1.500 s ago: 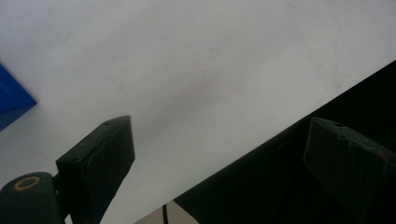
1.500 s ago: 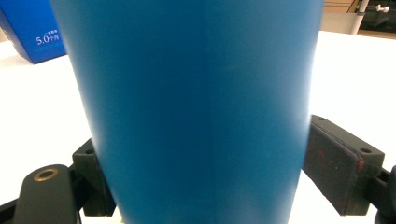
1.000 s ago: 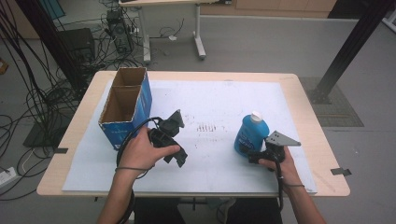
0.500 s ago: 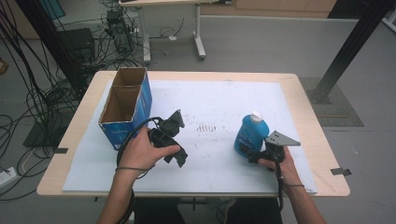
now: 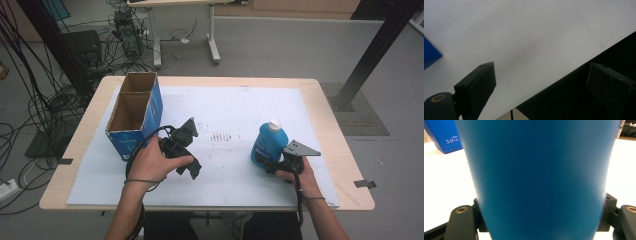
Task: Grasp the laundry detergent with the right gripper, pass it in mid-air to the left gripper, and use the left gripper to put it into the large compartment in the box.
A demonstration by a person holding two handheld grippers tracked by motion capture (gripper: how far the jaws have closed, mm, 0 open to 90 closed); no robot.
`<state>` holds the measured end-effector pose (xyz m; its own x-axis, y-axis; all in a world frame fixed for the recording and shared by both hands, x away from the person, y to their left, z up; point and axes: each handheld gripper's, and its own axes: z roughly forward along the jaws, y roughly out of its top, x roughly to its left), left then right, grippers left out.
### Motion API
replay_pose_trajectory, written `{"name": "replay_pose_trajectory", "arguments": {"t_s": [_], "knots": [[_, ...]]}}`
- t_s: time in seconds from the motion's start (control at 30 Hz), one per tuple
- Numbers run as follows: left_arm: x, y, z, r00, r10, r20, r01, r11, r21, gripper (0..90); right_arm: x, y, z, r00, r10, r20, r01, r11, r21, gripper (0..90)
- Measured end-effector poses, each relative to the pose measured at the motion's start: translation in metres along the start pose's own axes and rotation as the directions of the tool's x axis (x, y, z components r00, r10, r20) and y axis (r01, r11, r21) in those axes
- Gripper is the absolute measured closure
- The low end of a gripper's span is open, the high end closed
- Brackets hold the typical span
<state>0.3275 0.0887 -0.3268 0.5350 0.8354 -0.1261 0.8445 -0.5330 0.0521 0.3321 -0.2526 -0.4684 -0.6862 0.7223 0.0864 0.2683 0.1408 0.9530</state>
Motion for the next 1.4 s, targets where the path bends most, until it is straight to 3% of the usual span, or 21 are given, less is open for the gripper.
{"name": "replay_pose_trajectory", "arguments": {"t_s": [0.37, 1.4], "knots": [[0.0, -0.0006, -0.0015, 1.0, 0.001, -0.001, -0.001, 1.0, -0.006, 9.1, 0.003, -0.0004, 0.0026, 0.9997, -0.009, -0.022, 0.009, 1.0, -0.004, 37.7], [0.0004, 0.0002, -0.0021, 1.0, 0.0, -0.001, -0.001, 1.0, -0.003, 9.1, 0.0035, -0.0006, 0.0024, 0.9993, -0.034, -0.016, 0.034, 0.999, -0.007, 39.1]]}}
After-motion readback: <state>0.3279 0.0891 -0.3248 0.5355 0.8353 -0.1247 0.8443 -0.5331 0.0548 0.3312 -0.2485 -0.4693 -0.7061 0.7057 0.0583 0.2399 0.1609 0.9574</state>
